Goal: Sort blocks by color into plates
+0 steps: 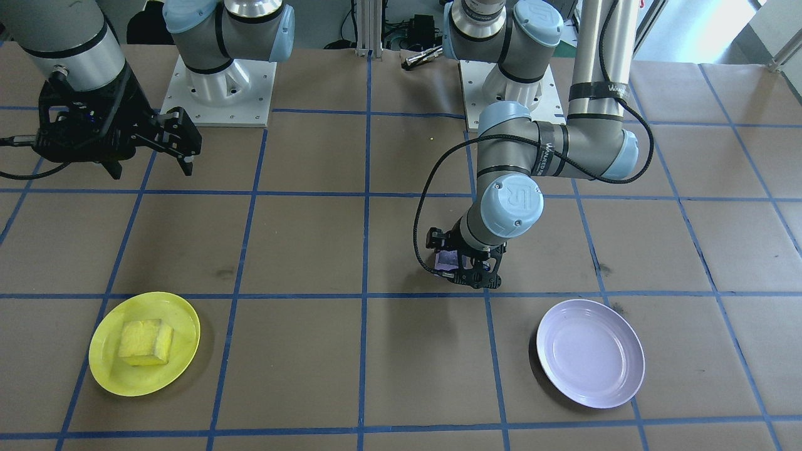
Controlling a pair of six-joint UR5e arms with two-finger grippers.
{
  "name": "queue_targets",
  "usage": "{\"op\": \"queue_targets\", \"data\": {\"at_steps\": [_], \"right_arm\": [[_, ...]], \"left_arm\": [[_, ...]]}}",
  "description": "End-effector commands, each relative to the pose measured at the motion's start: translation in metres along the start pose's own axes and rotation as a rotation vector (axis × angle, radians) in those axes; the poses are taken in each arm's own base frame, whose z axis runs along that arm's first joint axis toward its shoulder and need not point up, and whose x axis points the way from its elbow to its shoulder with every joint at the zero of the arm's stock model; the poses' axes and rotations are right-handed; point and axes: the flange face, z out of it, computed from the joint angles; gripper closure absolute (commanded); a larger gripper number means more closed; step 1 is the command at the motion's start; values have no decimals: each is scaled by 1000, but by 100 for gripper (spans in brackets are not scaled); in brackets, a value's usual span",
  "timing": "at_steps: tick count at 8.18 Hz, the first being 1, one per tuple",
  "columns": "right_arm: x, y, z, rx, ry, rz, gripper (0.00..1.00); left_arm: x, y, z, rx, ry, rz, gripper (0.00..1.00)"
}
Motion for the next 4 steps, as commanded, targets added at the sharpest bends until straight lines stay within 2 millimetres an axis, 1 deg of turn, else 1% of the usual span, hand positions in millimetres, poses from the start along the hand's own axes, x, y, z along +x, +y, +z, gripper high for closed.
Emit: {"op": "queue_targets", "data": {"at_steps": [1, 2, 3, 4], "right_arm": [[0, 0, 0, -1, 1, 1, 0], [0, 0, 0, -1, 1, 1, 0], [0, 0, 0, 0, 5, -6, 0], [1, 0, 0, -1, 9, -8, 0]], "left_arm": [[0, -1, -4, 8, -8, 60, 100], [-1, 7, -16, 5, -13, 58, 100], [-10, 18, -22, -61, -48, 45, 100], [-19, 16, -62, -14, -120, 58, 100]]}}
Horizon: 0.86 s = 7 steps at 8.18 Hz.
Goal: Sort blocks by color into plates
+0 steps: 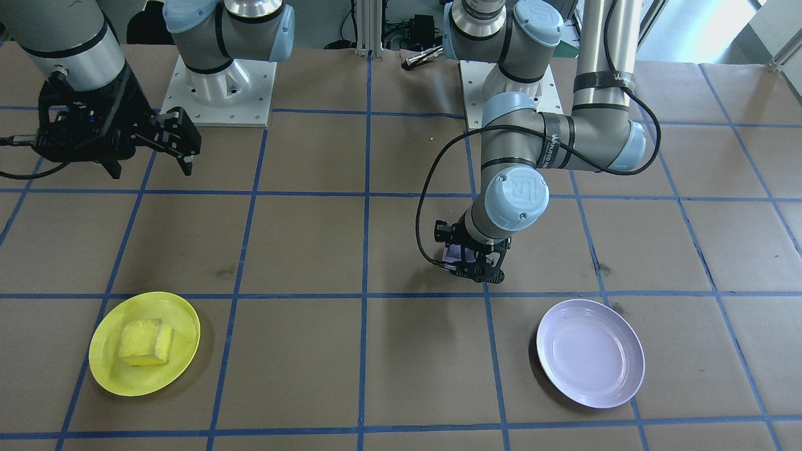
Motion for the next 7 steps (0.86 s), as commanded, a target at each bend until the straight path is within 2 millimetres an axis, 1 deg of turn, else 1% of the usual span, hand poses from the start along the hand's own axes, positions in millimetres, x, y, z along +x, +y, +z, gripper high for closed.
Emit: {"op": "queue_targets", "data": {"at_steps": [1, 2, 3, 5, 6, 7], "right_arm": [[1, 0, 0, 0, 6, -4, 0], [1, 0, 0, 0, 6, -6, 0], [1, 0, 0, 3, 7, -4, 0], [1, -2, 0, 10, 10, -5, 0], [2, -2, -1, 13, 9, -4, 0], [2, -2, -1, 13, 9, -4, 0]], "left_arm": [[-20, 7, -82, 2, -98, 67, 100], [-45, -6, -116, 1, -85, 51, 100], [-79, -20, -134, 16, -67, 6, 100], [-138, -59, -136, 29, -52, -21, 100], [-176, -72, -141, 40, -45, -64, 100], [-195, -82, -132, 30, -34, -86, 100]]}}
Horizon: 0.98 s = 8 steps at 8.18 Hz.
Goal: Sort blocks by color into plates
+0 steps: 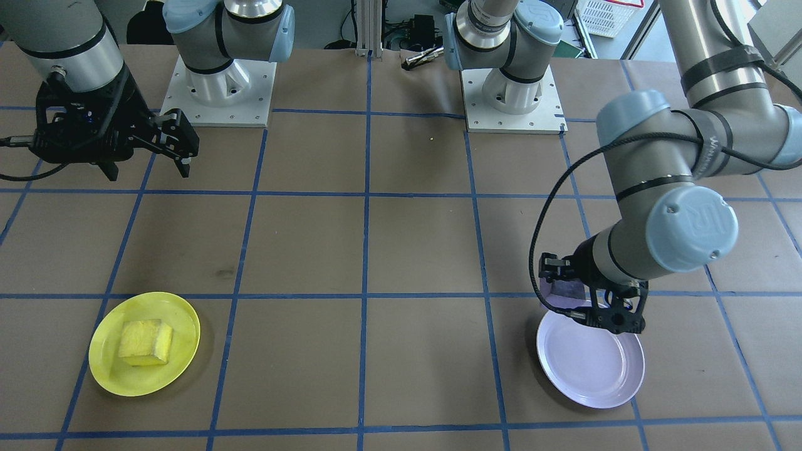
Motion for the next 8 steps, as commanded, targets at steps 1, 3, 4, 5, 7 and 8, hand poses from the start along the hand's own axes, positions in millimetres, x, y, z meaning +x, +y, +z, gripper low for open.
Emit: {"op": "queue_targets", "data": {"at_steps": [1, 3, 4, 5, 7, 8], "right_arm": [[0, 0, 0, 3, 0, -1, 0], [1, 0, 0, 3, 2, 1, 0], [1, 0, 0, 3, 2, 1, 0], [0, 0, 0, 2, 0, 2, 0], [0, 0, 0, 2, 0, 2, 0], [0, 0, 0, 1, 1, 1, 0]], "left_arm": [[-54, -33, 22, -7, 17, -53, 100], [-58, -50, 48, -12, 15, -56, 96], [-58, -50, 48, -12, 17, -63, 95], [-59, -52, 52, 8, 10, -65, 87], [-63, -64, 57, 49, -5, -65, 74], [-66, -65, 65, 38, 4, -64, 58]]}}
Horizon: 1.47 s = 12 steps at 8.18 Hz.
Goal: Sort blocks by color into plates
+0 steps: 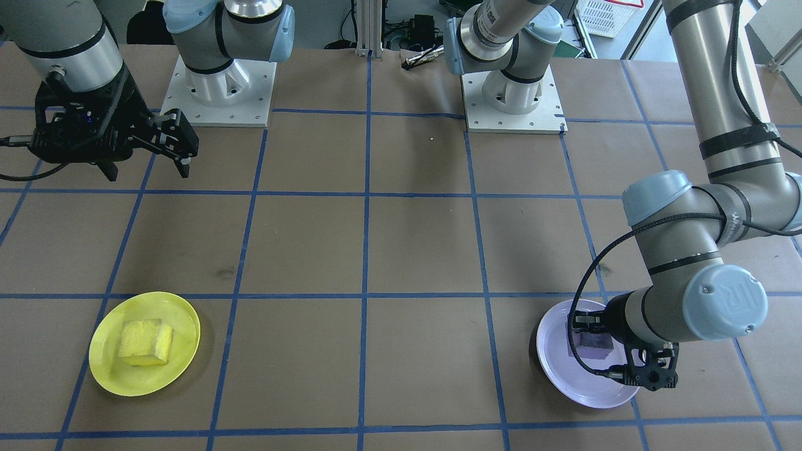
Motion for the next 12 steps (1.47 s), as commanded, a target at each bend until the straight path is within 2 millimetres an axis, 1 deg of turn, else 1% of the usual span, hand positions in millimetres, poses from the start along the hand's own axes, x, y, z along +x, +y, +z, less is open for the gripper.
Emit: {"op": "queue_targets", "data": {"at_steps": [1, 2, 4, 5, 6, 7, 8, 9, 10, 11, 12], "right_arm": [[0, 0, 0, -1, 1, -1, 0], [0, 0, 0, 1, 1, -1, 0], [0, 0, 0, -1, 0, -1, 0], [0, 0, 0, -1, 0, 1, 0], [0, 0, 0, 1, 1, -1, 0], [0, 0, 0, -1, 0, -1, 0], [0, 0, 0, 1, 0, 1, 0], [0, 0, 0, -1, 1, 1, 0], [0, 0, 0, -1, 1, 2, 0], [0, 0, 0, -1, 1, 2, 0], [0, 0, 0, -1, 1, 5, 0]], "left_arm": [[-10, -6, 15, -5, 8, -13, 46], [-10, -8, 21, -14, 9, -16, 38], [-12, -10, 19, -9, 11, -17, 34], [-13, -10, 16, -4, 11, -18, 24], [-13, -9, 13, -1, 6, -20, 24], [-13, -6, 5, 4, 4, -20, 24], [-7, 1, -6, 5, 3, -14, 24], [4, 18, -37, 18, -5, -23, 24], [19, 36, -66, 34, 3, -109, 24], [53, 51, -90, 52, -10, -141, 24], [97, 72, -118, 72, -33, -101, 24]]}}
